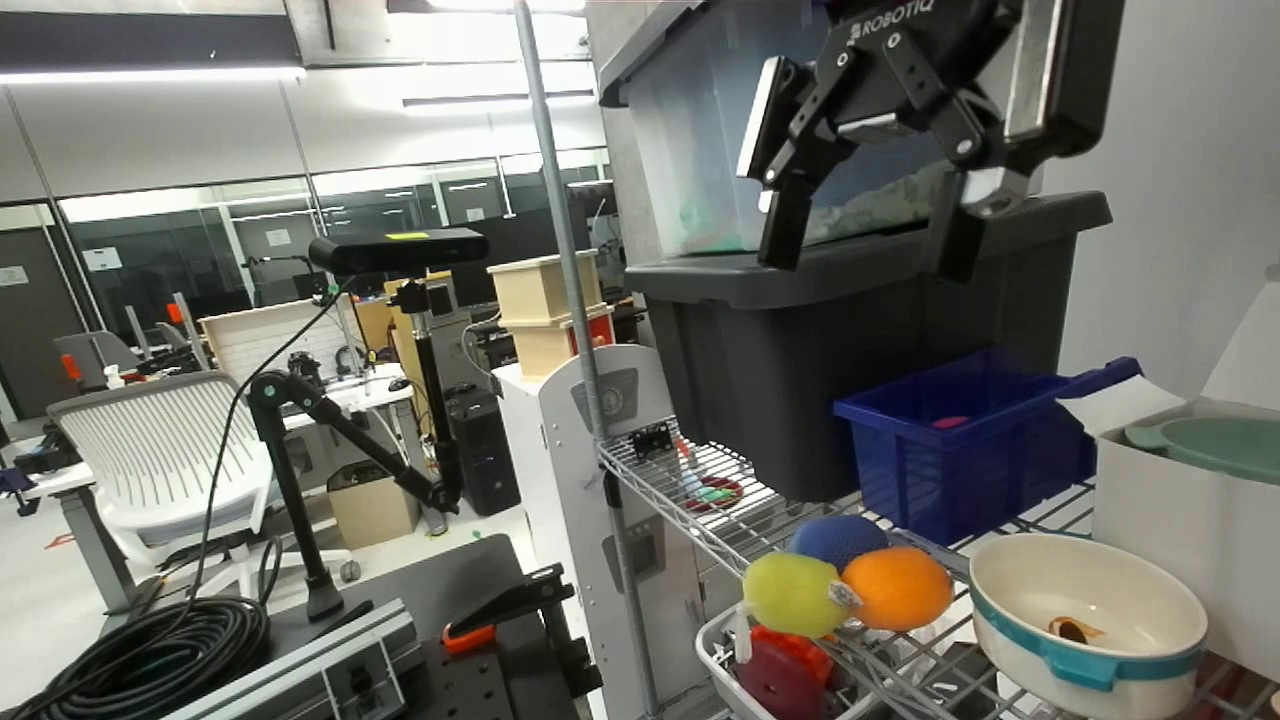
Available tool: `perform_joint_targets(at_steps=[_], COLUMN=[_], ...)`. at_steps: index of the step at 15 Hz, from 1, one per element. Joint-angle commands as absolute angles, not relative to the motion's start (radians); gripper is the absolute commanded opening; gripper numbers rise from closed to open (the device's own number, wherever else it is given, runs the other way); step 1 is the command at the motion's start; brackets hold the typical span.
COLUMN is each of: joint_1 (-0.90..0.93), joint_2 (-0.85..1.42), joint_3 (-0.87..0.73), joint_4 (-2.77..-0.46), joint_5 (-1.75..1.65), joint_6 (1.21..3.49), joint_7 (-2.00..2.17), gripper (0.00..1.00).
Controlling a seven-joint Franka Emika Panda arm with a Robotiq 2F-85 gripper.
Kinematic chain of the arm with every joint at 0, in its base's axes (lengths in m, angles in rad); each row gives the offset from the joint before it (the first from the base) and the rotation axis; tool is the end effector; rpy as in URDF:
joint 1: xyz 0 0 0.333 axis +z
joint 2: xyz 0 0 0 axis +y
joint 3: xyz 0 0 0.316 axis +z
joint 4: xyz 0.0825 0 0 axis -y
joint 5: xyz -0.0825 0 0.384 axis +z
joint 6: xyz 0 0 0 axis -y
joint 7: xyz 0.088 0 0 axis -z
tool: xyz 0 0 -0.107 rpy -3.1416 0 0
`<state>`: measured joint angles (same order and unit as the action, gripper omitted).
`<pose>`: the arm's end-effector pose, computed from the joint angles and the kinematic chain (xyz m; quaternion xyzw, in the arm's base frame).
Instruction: Pick up the strawberry plush toy from the bowl and put it in the blue container
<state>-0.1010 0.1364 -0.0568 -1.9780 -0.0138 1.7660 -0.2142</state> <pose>0.5354 -0.0858 0.3764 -0.9844 -0.0298 0.1721 0.0219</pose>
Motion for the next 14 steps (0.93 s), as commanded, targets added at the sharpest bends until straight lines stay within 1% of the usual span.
perform_joint_targets(at_steps=[1,8,9,14], joint_1=[-0.089,-0.075,-0.080,-0.078], joint_2=[0.037,-0.048,-0.007,-0.023], joint_3=[-0.054,-0.050,-0.055,-0.053], joint_4=[-2.063,-2.132,-2.103,-2.118], joint_5=[-0.009,-0.015,-0.013,-0.014], joint_6=[1.770,1.749,1.759,1.758], joint_7=[-0.219,-0.222,-0.214,-0.214], gripper=[1.00,1.00,1.00,1.00])
